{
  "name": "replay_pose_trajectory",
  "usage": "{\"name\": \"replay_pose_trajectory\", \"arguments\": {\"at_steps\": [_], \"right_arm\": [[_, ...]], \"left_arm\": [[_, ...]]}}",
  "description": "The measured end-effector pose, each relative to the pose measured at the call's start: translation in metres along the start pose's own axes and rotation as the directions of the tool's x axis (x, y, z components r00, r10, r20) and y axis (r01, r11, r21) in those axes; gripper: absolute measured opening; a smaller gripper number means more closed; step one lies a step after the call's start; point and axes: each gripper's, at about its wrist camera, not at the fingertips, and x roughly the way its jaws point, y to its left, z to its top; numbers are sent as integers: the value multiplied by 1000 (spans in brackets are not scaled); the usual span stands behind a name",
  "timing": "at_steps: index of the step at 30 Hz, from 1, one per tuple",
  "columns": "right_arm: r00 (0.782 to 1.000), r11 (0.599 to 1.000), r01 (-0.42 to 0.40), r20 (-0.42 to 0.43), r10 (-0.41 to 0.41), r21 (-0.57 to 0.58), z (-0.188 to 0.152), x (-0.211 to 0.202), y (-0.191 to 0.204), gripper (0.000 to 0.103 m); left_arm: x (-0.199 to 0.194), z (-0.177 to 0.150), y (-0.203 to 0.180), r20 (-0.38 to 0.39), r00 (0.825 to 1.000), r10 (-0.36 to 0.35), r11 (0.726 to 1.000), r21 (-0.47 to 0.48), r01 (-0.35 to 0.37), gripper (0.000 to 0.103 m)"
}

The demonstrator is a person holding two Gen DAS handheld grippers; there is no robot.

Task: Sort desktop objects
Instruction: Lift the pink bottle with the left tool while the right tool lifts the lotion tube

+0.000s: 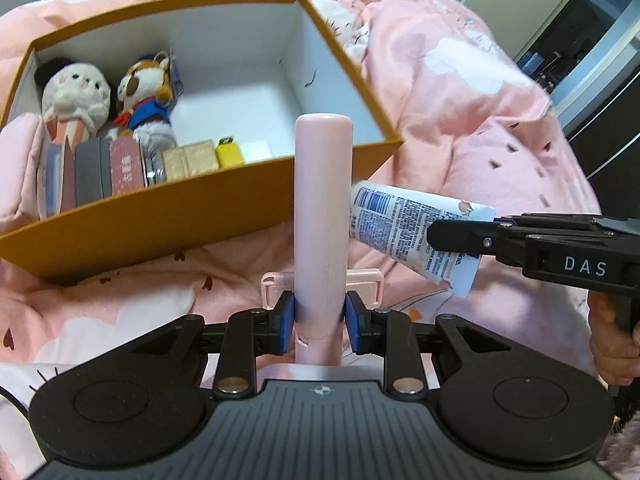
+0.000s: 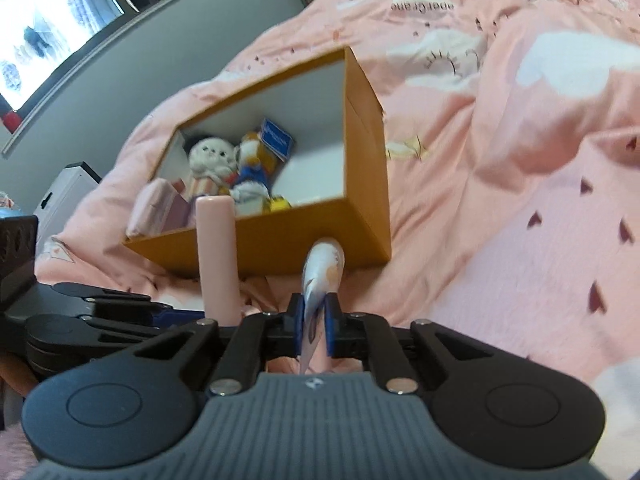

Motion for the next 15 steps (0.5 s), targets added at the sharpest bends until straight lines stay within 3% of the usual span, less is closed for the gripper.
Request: {"name": "replay_pose_trajectory", "arguments": {"at_steps": [10, 15], "right_arm": [[999, 996, -36, 38, 39, -82, 20, -42, 10, 10], [992, 996, -33, 122, 44, -88, 39, -71, 9, 10]], "left_arm": [[-39, 16, -6, 91, 993, -71, 997, -15, 73, 30], [-67, 33, -6, 163, 977, -138, 989, -21, 144, 30]]}}
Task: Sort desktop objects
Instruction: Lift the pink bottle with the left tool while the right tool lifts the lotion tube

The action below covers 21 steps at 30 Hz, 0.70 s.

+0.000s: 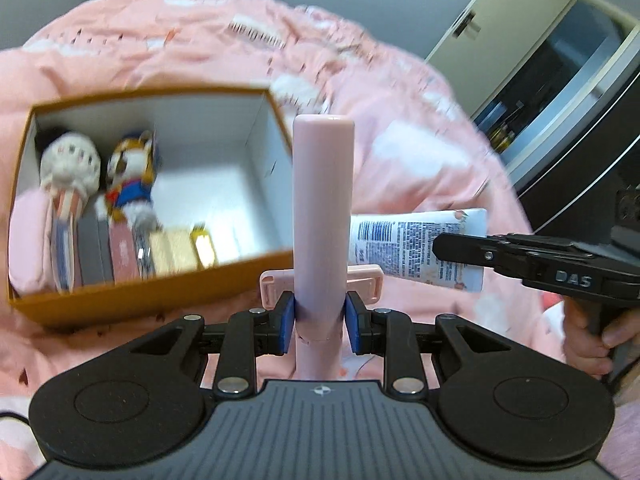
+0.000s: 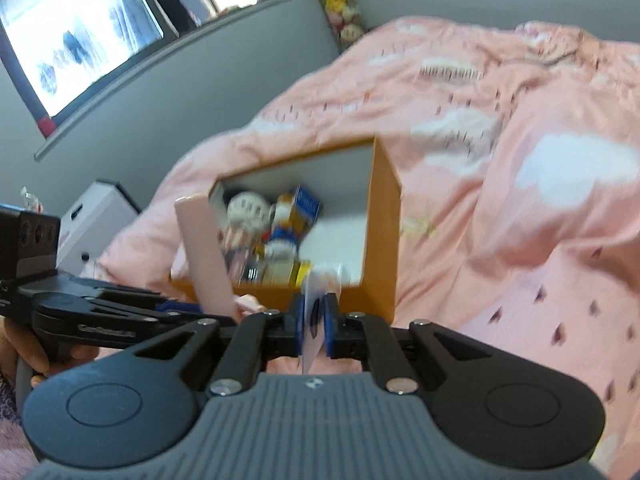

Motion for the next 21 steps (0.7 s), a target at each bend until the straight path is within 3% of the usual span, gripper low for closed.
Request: {"name": "replay_pose_trajectory", "arguments": {"at_steps": [5, 12, 15, 21], "right_arm": [[994, 997, 74, 86, -71, -32, 22, -10, -3, 10], [985, 993, 121, 128, -119, -8, 39, 6, -16, 10], [981, 990, 139, 133, -140, 16, 45, 17, -26, 10], [983, 987, 153, 98, -157, 50, 48, 38, -44, 10]], "left_arm": [[-17, 33, -2, 80, 996, -39, 999, 5, 39, 30], [7, 84, 10, 121, 993, 6, 1000, 14, -7, 30], [34, 97, 22, 95, 995, 6, 1000, -10, -5, 30], [99, 101, 55, -55, 998, -44, 995, -89, 39, 30]]}}
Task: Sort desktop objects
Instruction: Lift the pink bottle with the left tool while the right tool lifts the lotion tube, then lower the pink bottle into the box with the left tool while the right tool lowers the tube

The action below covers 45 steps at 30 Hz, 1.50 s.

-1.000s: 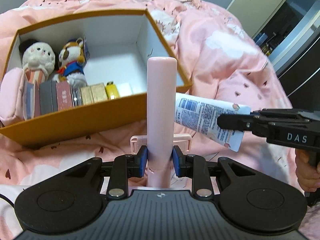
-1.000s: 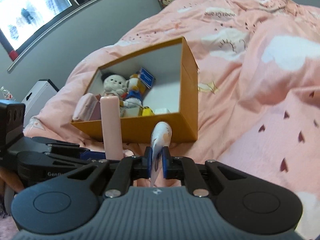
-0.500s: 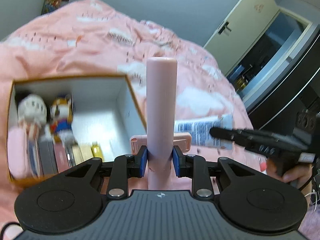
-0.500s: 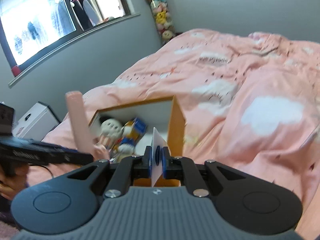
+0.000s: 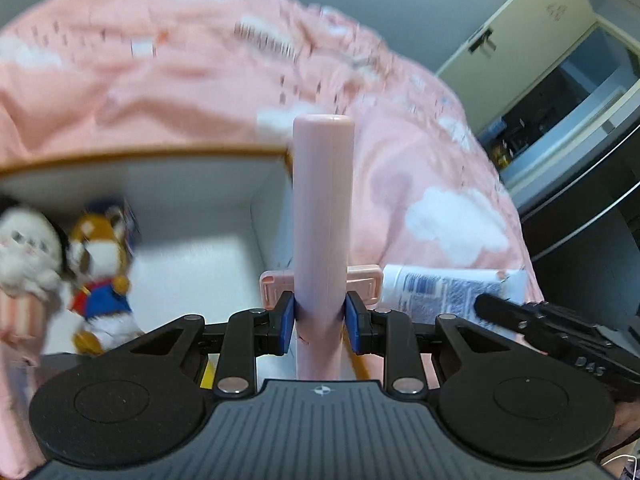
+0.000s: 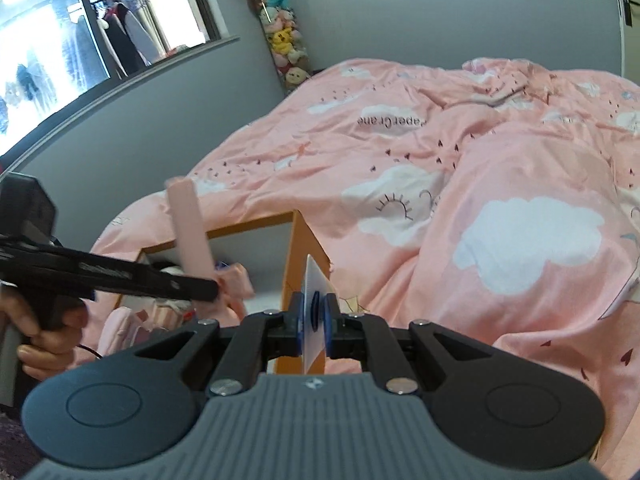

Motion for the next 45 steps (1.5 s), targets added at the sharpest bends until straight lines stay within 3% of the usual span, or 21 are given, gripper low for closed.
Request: {"name": "replay_pose_trajectory", "arguments": {"at_steps": [8, 13, 16, 23, 33, 40, 45], "right_arm": [[999, 999, 17, -51, -16, 30, -3, 28, -11, 10], [997, 999, 14, -72, -12, 39, -4, 40, -12, 10], [997, 999, 24, -79, -21, 37, -3, 46, -12, 10], [995, 999, 20, -98, -16, 39, -1, 56, -13, 10], [994, 999, 18, -112, -15, 26, 0, 66, -8, 10], [997, 1000, 19, -75, -19, 3, 8, 53, 0, 10], [1000, 999, 9, -26, -10, -32, 18, 29, 15, 10]], "left_arm": [[37, 10, 35, -99, 992, -73, 994, -88, 64, 30], [50, 12, 54, -140, 989, -37, 990, -137, 18, 30], [64, 8, 63, -160, 983, -92, 977, -205, 58, 30], [83, 1, 85, -162, 982, -97, 947, -318, 41, 30], [100, 1, 89, -188, 981, -53, 941, -337, -14, 30], [94, 2, 82, -211, 978, 4, 951, -301, -69, 33], [75, 0, 80, -158, 987, -20, 952, -304, -29, 37]]}}
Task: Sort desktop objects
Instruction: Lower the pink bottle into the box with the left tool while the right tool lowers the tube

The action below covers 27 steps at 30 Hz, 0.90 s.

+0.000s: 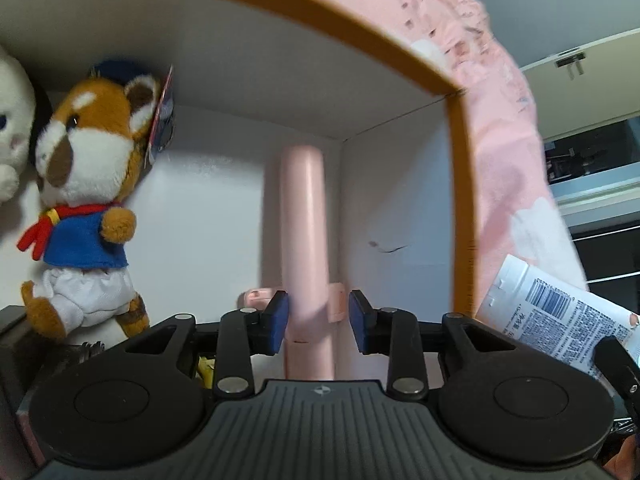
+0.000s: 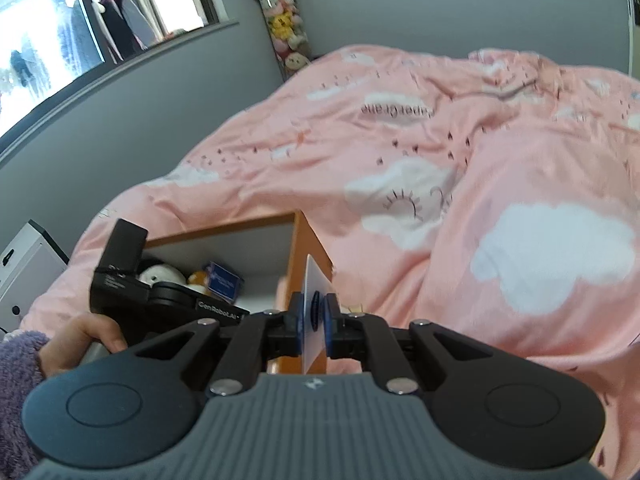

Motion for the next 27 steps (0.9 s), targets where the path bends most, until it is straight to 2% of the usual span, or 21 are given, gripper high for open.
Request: {"name": "replay_pose_trajectory", "arguments": {"at_steps": [4, 8, 12, 15, 19, 23, 27], "right_arm": [[998, 998, -62, 6, 62, -20, 9, -19, 15, 10], [993, 993, -100, -64, 95, -68, 15, -20, 38, 10], [990, 982, -45, -139, 20, -182, 11, -5, 65, 10], [978, 974, -33, -209, -15, -224, 6, 10, 77, 10], [952, 966, 5, -295, -84, -260, 1, 29, 88, 10], [931, 946, 73, -320, -178, -315, -3, 45, 100, 10], [906, 924, 126, -338, -256, -361, -11, 64, 107, 10]], "left_arm": [[-30, -6, -9, 65, 997, -29, 999, 47, 26, 37], [-72, -24, -14, 182, 983, 14, 990, 136, -39, 37], [-100, -40, -21, 288, 955, 71, 974, 186, -129, 38], [-108, -51, -21, 332, 939, 90, 967, 195, -162, 38], [-109, -60, -17, 365, 925, 103, 964, 194, -183, 39], [-117, -69, 1, 390, 913, 124, 965, 167, -202, 39], [-117, -75, 12, 397, 907, 140, 963, 161, -218, 40]]}}
